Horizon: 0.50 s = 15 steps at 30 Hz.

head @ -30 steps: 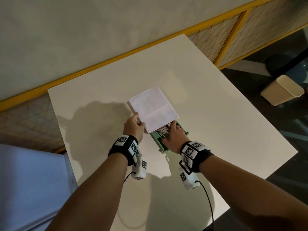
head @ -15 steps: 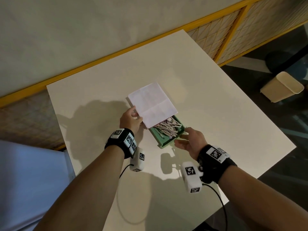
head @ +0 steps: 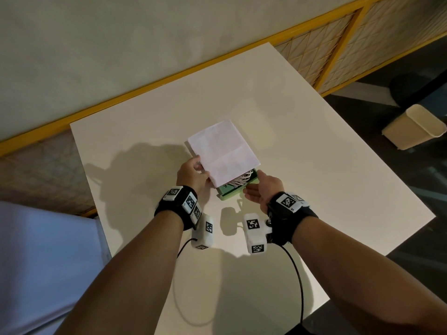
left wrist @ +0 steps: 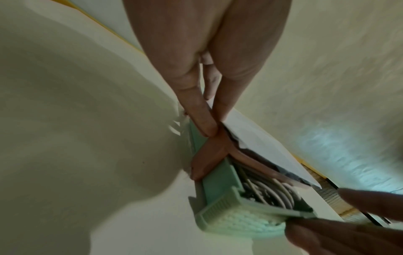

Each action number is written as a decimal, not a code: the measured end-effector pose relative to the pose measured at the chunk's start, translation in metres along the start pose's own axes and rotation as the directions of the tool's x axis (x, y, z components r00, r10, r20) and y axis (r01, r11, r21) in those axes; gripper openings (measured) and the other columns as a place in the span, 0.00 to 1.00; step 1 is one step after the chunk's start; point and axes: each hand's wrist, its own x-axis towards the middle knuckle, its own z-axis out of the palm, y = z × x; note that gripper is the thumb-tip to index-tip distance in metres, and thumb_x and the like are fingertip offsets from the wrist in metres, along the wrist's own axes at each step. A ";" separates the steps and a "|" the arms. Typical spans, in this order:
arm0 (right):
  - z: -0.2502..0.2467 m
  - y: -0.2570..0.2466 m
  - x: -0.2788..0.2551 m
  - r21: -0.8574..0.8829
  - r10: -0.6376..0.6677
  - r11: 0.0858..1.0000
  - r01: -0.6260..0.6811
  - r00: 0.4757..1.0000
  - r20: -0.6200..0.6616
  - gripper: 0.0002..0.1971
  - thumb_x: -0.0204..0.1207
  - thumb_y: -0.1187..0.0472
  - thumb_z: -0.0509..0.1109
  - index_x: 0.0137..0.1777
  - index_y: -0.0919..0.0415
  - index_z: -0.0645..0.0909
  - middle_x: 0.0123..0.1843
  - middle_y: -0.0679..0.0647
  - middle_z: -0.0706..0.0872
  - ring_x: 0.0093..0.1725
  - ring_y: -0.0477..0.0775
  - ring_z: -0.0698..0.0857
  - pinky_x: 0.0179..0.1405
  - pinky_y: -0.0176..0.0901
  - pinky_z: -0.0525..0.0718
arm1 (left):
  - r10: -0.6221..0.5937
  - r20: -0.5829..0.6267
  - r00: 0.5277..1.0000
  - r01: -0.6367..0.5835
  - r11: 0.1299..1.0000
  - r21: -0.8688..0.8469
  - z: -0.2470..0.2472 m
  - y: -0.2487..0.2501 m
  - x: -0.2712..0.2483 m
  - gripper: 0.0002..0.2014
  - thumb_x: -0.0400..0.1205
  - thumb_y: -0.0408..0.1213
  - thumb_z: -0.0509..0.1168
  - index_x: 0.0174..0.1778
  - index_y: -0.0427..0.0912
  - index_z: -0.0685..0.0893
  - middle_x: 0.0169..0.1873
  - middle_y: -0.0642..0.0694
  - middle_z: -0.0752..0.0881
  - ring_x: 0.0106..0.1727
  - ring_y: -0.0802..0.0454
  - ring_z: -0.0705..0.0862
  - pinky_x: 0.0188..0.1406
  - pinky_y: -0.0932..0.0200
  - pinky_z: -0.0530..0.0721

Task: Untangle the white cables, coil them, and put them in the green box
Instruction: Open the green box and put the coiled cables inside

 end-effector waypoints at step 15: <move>0.007 -0.002 0.002 0.131 -0.001 0.991 -0.015 0.992 0.123 0.23 0.81 0.43 0.54 0.55 0.65 0.75 0.44 0.65 0.86 0.41 0.64 0.87 0.42 0.54 0.88 | -0.005 0.019 1.000 0.006 0.998 -0.069 -0.004 0.008 -0.011 0.26 0.76 0.27 0.68 0.72 0.42 0.78 0.50 0.44 0.84 0.55 0.41 0.86 0.56 0.42 0.88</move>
